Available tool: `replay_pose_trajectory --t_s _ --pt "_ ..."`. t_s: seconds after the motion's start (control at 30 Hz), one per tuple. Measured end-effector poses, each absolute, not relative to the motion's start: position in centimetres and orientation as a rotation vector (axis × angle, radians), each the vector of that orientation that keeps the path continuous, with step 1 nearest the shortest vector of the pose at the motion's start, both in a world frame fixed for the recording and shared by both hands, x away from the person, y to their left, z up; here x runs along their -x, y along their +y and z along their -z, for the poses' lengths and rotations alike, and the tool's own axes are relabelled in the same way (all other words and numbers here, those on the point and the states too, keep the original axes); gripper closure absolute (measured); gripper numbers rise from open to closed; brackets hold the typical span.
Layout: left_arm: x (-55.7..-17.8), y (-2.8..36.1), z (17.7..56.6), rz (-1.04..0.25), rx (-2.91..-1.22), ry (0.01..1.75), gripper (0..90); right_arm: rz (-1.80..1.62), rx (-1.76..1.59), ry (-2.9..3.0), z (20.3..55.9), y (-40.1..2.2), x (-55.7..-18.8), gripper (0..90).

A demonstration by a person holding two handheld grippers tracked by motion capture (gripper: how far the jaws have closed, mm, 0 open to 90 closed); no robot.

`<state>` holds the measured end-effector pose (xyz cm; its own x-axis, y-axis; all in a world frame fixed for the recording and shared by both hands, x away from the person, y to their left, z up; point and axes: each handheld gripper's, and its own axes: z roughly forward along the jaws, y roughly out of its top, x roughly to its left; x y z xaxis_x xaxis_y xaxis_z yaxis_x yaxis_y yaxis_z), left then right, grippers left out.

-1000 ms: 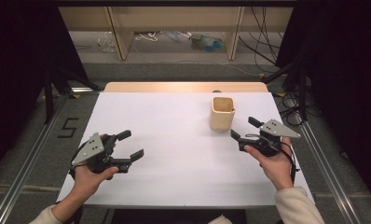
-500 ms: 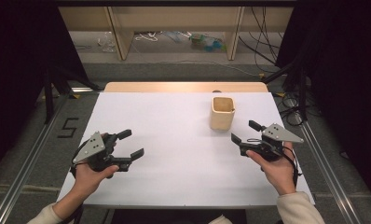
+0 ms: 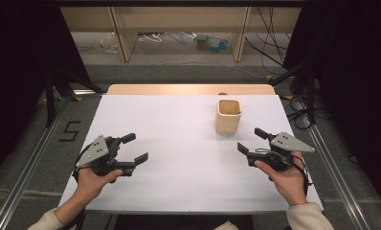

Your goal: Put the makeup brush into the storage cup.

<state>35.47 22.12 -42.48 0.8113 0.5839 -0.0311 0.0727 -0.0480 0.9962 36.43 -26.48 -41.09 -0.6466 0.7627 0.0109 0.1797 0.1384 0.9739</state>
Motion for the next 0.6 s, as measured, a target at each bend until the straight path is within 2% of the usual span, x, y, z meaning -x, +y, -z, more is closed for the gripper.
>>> replay_pose_trajectory --t_s 0.6 --pt "-35.5 22.2 42.6 -0.447 -1.597 0.528 16.6 -1.54 -0.869 2.012 42.3 -26.0 -35.0 17.4"
